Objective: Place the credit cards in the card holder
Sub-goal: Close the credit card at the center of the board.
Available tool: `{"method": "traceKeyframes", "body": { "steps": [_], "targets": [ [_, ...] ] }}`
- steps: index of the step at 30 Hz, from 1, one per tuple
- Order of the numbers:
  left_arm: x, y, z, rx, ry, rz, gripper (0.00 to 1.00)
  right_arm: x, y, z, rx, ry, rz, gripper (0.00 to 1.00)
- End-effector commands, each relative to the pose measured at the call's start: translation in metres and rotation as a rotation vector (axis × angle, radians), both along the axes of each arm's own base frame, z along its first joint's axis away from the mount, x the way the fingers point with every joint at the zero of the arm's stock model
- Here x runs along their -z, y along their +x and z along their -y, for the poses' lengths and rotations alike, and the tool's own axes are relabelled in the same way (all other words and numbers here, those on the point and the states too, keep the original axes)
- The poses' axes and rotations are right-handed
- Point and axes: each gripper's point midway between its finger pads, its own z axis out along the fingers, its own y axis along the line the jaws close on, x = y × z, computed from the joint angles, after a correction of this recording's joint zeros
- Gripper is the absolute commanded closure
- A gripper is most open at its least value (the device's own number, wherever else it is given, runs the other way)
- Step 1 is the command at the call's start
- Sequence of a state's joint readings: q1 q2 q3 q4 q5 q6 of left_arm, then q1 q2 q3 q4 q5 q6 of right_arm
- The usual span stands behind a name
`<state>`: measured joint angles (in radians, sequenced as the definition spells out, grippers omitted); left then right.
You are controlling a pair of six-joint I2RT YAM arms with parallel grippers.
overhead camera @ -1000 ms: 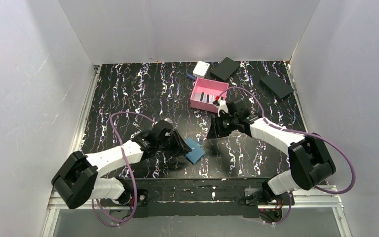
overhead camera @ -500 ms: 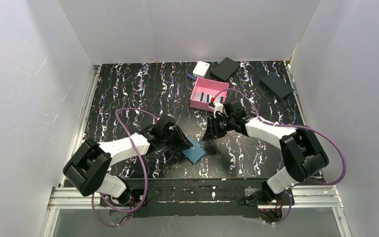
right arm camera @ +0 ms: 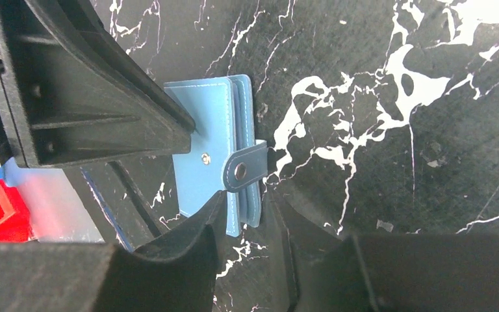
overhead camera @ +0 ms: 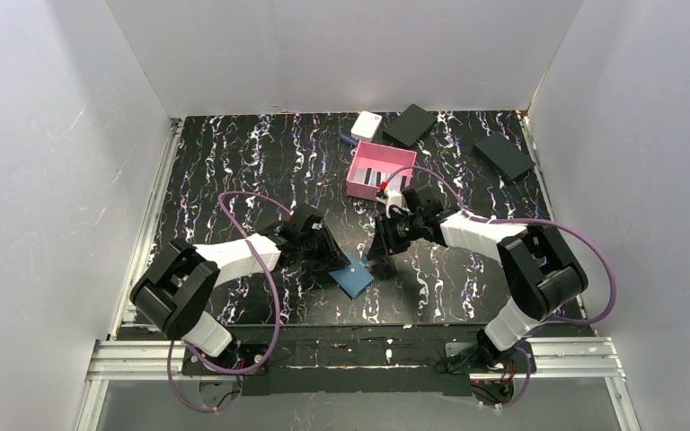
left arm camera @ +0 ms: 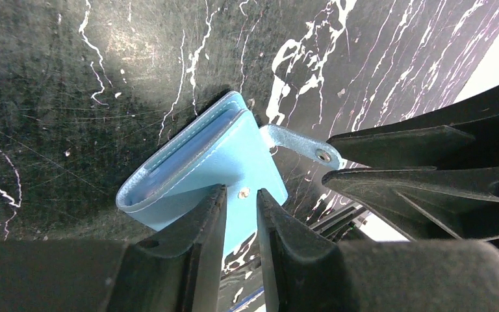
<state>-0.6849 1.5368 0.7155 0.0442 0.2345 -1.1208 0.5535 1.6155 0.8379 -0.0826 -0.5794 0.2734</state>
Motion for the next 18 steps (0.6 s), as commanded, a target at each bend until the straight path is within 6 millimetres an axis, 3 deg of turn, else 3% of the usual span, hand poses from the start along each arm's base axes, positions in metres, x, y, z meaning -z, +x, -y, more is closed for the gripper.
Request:
{"method": "traceKeyframes", "body": {
  "steps": [1, 11, 18],
  "targets": [
    [-0.003, 0.003, 0.003, 0.025, 0.005, 0.007, 0.78, -0.015, 0.013, -0.014, -0.023, 0.055, 0.058, 0.64],
    [0.007, -0.001, 0.005, 0.072, 0.02, -0.021, 0.79, -0.027, 0.014, -0.016, -0.02, 0.076, 0.097, 0.64],
    [0.012, -0.003, 0.005, 0.063, 0.01, -0.032, 0.8, -0.021, 0.013, -0.016, -0.028, 0.066, 0.088, 0.59]
  ]
}}
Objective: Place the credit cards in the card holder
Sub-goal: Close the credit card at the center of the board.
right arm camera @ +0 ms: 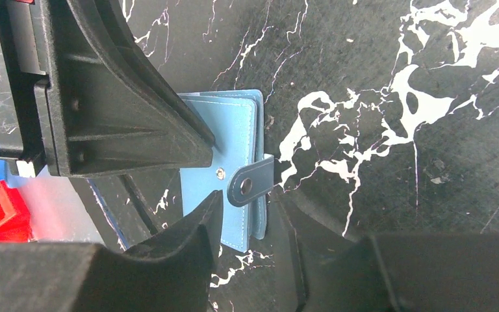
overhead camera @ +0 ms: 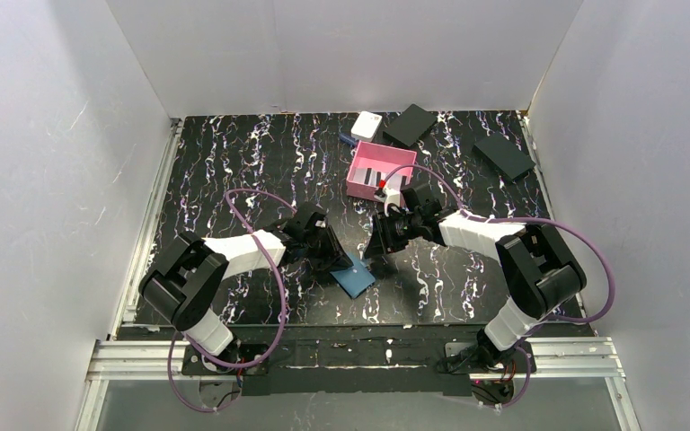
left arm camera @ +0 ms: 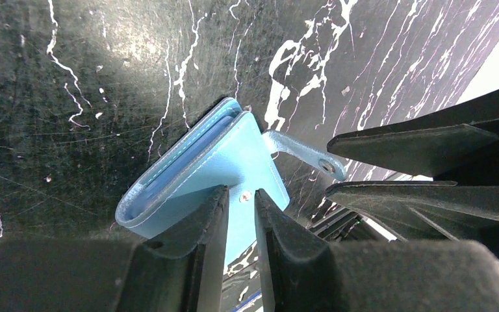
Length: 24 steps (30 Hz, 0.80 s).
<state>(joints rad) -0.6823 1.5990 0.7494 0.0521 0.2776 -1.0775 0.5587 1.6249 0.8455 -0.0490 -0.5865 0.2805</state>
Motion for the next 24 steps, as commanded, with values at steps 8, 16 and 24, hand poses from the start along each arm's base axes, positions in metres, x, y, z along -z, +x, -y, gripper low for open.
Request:
{"method": "traceKeyframes", "body": {
  "steps": [8, 16, 24],
  "targets": [
    [0.006, -0.006, -0.004, 0.003, 0.016, -0.022, 0.8, -0.018, 0.013, -0.016, -0.029, 0.056, 0.061, 0.83],
    [0.007, -0.005, -0.004, 0.004, 0.016, -0.022, 0.8, -0.014, 0.009, -0.018, -0.045, 0.066, 0.061, 0.99],
    [0.009, -0.004, -0.005, 0.001, 0.024, -0.022, 0.8, -0.004, -0.02, -0.028, -0.143, -0.005, 0.052, 0.99]
  ]
}}
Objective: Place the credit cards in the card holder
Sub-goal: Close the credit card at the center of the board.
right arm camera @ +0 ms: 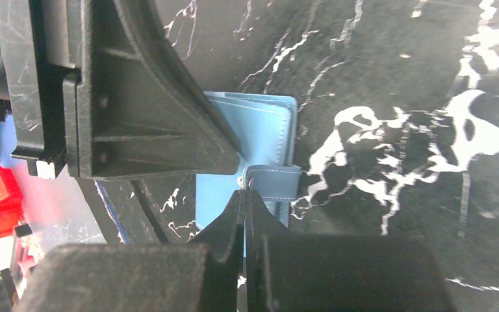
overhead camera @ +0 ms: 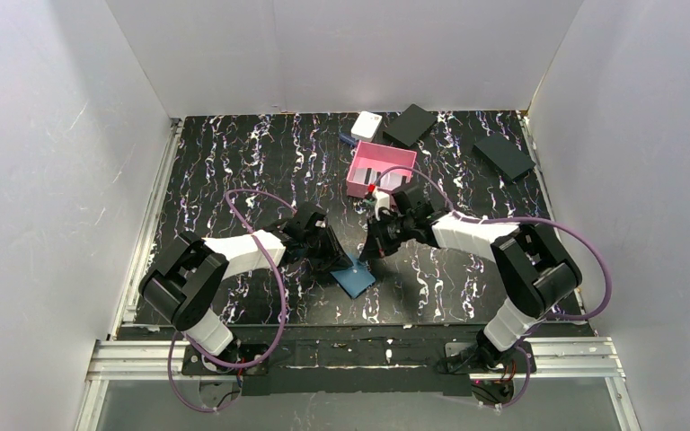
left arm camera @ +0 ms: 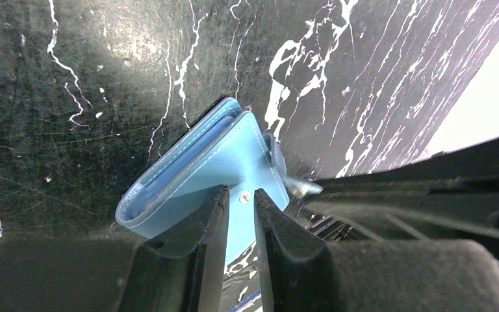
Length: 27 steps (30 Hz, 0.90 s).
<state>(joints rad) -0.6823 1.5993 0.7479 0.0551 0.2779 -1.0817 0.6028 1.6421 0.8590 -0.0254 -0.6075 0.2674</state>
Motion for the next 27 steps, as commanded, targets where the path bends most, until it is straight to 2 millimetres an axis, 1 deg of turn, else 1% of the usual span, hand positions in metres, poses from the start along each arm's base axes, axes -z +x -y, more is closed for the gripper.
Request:
{"method": "traceKeyframes", "body": {
  "steps": [1, 3, 5, 11, 16, 24, 27],
  "targets": [
    [0.01, -0.004, -0.005, 0.005, 0.027, -0.02, 0.81, 0.004, -0.013, -0.011, -0.07, -0.057, 0.032, 0.99],
    [0.011, -0.003, -0.007, 0.004, 0.033, -0.018, 0.84, 0.013, -0.018, -0.01, -0.075, -0.091, 0.015, 0.99],
    [0.012, -0.003, -0.008, 0.002, 0.034, -0.019, 0.87, 0.018, -0.023, -0.008, -0.08, -0.108, 0.014, 0.99],
    [0.013, -0.003, -0.01, 0.002, 0.037, -0.019, 0.9, 0.022, -0.028, -0.01, -0.092, -0.14, 0.015, 0.99],
    [0.014, -0.004, -0.011, 0.0, 0.037, -0.02, 0.91, 0.027, -0.034, -0.012, -0.12, -0.16, 0.013, 0.99],
    [0.014, -0.003, -0.01, 0.006, 0.035, -0.02, 0.91, 0.032, -0.03, -0.004, -0.096, -0.293, 0.094, 0.99],
    [0.014, -0.004, -0.01, 0.006, 0.034, -0.023, 0.92, 0.033, -0.03, -0.003, -0.105, -0.316, 0.112, 0.99]
  ]
}}
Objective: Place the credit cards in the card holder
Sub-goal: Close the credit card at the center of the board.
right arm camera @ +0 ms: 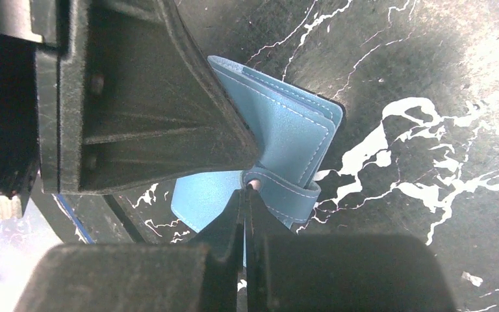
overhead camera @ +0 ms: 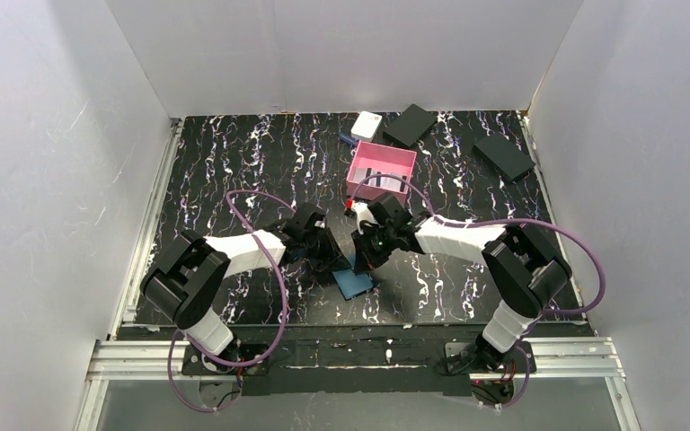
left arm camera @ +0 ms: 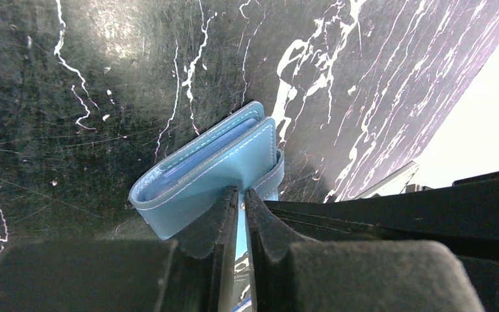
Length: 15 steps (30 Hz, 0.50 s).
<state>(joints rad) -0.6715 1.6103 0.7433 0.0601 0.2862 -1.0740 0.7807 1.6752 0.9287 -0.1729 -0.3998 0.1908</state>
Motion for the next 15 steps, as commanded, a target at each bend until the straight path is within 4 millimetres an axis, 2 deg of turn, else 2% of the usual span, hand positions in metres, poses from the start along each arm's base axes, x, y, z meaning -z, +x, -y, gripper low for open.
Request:
{"method": "traceKeyframes", "body": {
  "steps": [1, 5, 9, 15],
  "targets": [
    [0.01, -0.004, -0.007, 0.007, 0.031, -0.015, 0.92, 0.011, -0.002, 0.012, -0.014, -0.118, 0.041, 0.99],
    [0.011, -0.005, -0.008, 0.006, 0.032, -0.016, 0.92, 0.015, -0.017, 0.005, -0.07, -0.125, 0.01, 0.99],
    [0.012, -0.005, -0.008, 0.007, 0.032, -0.017, 0.92, 0.017, -0.03, 0.007, -0.101, -0.128, -0.029, 0.99],
    [0.012, -0.004, -0.007, 0.009, 0.029, -0.019, 0.93, 0.017, -0.038, 0.009, -0.142, -0.146, -0.058, 0.99]
  ]
}}
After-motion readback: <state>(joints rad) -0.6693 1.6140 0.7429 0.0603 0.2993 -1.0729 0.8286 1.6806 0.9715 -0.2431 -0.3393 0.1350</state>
